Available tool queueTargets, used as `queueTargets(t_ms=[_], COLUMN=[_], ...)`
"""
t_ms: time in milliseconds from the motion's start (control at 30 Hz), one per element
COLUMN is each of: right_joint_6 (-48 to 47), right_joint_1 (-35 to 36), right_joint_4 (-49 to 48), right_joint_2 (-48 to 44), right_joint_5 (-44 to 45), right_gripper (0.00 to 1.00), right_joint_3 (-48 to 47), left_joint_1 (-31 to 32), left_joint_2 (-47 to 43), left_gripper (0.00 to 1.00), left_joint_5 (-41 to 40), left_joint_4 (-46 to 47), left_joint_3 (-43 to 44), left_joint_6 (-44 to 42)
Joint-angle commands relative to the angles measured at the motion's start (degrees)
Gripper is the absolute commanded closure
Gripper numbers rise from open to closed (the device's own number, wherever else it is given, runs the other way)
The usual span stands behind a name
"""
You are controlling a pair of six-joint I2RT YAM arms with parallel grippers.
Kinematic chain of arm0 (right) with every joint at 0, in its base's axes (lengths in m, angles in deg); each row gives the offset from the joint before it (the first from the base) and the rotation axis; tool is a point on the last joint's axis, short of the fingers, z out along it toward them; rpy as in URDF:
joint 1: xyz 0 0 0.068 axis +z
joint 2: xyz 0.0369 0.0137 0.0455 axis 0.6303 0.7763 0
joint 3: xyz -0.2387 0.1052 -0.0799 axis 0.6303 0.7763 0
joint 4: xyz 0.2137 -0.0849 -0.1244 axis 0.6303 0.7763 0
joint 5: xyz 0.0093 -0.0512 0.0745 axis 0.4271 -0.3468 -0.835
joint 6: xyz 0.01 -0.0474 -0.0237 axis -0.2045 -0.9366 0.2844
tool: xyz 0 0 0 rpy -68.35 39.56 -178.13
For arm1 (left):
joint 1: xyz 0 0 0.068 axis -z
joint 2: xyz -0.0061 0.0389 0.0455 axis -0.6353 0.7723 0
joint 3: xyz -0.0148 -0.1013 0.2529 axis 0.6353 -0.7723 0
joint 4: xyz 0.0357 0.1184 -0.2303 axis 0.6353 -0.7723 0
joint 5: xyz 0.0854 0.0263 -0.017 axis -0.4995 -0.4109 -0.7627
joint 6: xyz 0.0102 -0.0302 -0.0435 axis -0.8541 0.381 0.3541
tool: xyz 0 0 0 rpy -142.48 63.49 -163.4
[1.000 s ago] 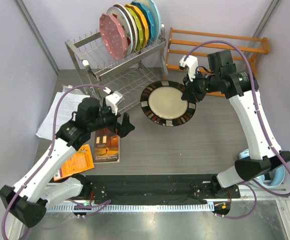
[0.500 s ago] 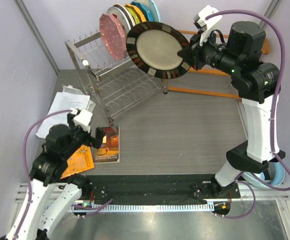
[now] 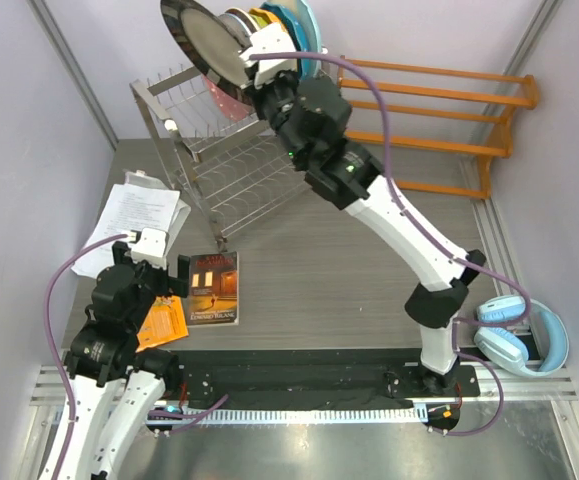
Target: Load the plates into the dish rack
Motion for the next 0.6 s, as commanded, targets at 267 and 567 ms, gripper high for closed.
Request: queueTargets(t_ms=[267,567], right_joint_6=[-0.1,5.6], right_joint_1=[0.6,2.2], right_joint_4=[-22.0,-18.6], right_joint_2=[2.3,5.3], right_joint_5=[13.7,18.1], right_gripper=[0.99,0.99], right_joint_3=[-7.4,-9.9], left_joint_1=[-1.0,-1.0], left_joint_2=[2.0,3.0], left_gripper=[0.01,0.01], left_joint_5=[0.8,2.1], left_joint_4=[5.4,7.9], left_joint_3=[0.9,-0.8], left_joint_6=[1.5,1.9])
